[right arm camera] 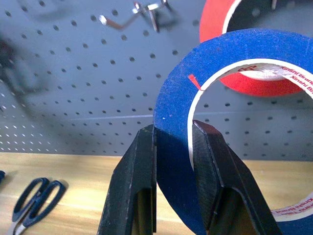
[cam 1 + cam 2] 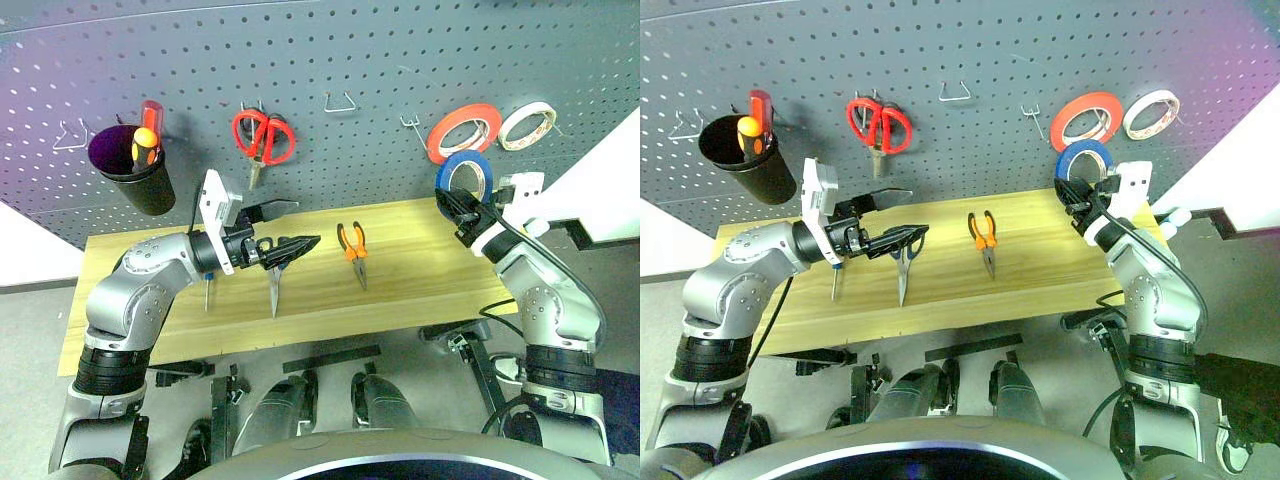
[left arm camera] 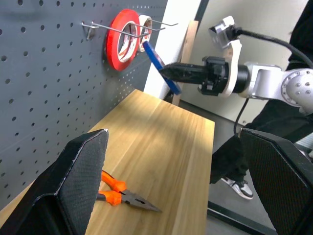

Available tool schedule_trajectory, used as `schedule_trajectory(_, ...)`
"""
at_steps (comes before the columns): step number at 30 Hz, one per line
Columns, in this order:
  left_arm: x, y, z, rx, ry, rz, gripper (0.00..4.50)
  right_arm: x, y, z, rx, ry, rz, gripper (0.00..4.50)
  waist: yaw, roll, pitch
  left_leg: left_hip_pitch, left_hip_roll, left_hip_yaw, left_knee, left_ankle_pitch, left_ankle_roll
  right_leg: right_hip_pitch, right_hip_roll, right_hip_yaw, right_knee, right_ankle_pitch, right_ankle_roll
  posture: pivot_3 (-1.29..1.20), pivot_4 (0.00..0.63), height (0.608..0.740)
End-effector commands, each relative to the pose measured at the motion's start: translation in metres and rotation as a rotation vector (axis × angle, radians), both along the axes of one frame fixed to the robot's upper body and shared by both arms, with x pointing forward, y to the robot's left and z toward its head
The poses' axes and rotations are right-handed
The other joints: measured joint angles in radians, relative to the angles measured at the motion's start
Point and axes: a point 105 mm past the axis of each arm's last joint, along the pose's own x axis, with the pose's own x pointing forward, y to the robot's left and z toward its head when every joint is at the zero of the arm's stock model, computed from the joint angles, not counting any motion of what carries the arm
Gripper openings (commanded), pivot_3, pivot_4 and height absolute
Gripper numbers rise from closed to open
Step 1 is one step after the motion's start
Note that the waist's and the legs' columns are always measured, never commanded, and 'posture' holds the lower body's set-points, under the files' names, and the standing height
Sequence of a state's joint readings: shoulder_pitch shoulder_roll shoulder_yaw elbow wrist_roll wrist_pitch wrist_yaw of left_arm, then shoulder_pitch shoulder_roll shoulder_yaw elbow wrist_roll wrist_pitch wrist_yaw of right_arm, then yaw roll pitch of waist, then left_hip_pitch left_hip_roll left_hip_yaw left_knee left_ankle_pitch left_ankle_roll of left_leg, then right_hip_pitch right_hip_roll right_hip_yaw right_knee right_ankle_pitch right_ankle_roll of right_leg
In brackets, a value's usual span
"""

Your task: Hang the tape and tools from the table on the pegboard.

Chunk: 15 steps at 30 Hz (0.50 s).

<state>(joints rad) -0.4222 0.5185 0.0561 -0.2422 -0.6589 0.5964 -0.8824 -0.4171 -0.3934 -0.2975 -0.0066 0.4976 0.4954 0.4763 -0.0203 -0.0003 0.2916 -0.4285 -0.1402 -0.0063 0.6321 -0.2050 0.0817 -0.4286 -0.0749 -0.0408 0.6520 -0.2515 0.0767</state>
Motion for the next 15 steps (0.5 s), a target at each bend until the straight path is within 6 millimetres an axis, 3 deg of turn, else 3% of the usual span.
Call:
schedule_trajectory(1, -0.005, 0.001, 0.010, -0.022, -0.058, 0.001, 4.50, -0.006, 0.009, 0.029, 0.009, -0.097, 0.024, 0.66, -0.001, 0.000, -0.001, 0.000, 0.000, 0.000, 0.000, 0.000, 0.000, 0.000, 0.000, 0.000, 0.000, 0.000, 0.000, -0.16, 0.193, 0.726)
schedule_trajectory(9, -0.005, 0.003, 0.008, -0.025, -0.054, 0.005, 4.50, -0.014, 0.012, 0.039, 0.025, -0.119, 0.028, 0.66, -0.002, -0.001, -0.010, 0.000, 0.000, 0.000, 0.000, 0.000, 0.000, 0.000, 0.000, 0.000, 0.000, 0.001, 0.000, -0.18, 0.199, 0.726)
schedule_trajectory(15, -0.005, 0.003, 0.007, -0.026, -0.052, 0.002, 4.50, -0.019, 0.029, 0.051, 0.037, -0.151, 0.080, 0.66, -0.004, -0.001, -0.013, 0.000, 0.000, 0.000, 0.000, 0.000, 0.000, 0.000, 0.000, 0.000, 0.000, 0.001, 0.000, -0.18, 0.200, 0.726)
